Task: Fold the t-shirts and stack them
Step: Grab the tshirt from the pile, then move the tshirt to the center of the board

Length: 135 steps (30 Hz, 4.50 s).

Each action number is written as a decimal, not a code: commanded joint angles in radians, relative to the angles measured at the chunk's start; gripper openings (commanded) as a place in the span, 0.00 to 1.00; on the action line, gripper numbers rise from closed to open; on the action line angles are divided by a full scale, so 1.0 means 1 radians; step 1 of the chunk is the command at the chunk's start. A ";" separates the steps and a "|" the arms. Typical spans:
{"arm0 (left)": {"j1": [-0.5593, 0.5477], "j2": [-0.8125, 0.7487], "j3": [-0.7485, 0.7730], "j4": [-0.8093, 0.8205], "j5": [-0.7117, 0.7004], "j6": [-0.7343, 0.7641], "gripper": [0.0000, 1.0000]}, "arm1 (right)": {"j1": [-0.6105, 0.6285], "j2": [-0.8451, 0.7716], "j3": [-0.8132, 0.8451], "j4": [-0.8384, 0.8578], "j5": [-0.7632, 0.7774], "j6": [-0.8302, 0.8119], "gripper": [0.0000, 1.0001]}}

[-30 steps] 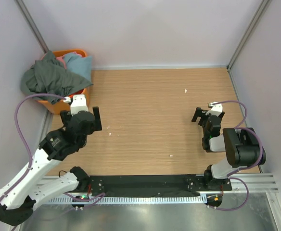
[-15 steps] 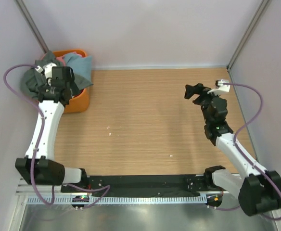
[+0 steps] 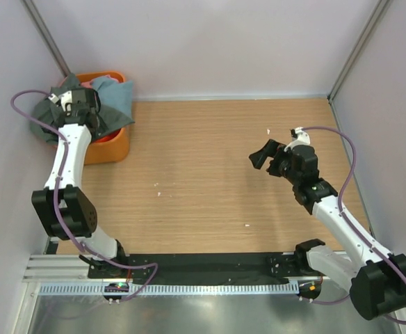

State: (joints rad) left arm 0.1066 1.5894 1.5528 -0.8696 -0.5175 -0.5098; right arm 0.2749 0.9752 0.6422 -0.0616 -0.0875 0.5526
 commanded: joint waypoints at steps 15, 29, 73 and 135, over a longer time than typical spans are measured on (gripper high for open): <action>-0.002 0.267 0.254 0.024 -0.058 0.044 0.71 | 0.000 -0.047 0.024 -0.078 -0.024 -0.079 1.00; -0.057 0.218 0.246 0.029 -0.131 0.071 0.00 | 0.000 -0.056 0.027 -0.095 -0.018 -0.091 1.00; -1.056 -0.333 0.057 -0.141 -0.260 -0.018 1.00 | 0.193 0.217 0.295 -0.258 -0.004 0.081 1.00; -1.030 -0.803 -0.508 -0.184 -0.380 -0.240 1.00 | 0.026 0.306 0.360 -0.518 0.582 -0.118 0.01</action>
State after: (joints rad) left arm -0.9264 0.7483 0.9989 -1.0634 -0.8886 -0.7086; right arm 0.3340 1.2671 1.0836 -0.5301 0.4568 0.4644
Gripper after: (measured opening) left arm 0.995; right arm 0.040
